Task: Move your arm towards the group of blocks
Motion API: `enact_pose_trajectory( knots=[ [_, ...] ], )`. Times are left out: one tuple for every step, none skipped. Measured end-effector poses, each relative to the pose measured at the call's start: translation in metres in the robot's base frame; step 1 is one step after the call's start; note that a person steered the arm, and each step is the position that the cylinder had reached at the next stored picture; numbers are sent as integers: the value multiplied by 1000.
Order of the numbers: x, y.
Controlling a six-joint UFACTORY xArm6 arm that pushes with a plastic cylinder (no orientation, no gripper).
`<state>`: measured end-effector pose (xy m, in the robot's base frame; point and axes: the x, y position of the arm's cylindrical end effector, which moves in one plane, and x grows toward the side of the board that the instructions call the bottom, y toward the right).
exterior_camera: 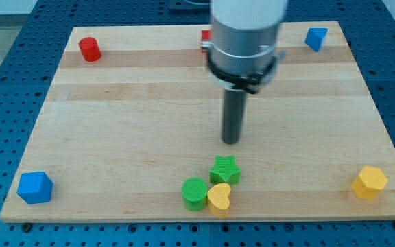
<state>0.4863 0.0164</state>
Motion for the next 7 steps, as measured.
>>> enact_pose_trajectory(
  knots=[
    [-23,-50],
    [-30,-100],
    [6,-165],
    [110,-232],
    [132,-243],
    [132,-229],
    [132,-229]
  ],
)
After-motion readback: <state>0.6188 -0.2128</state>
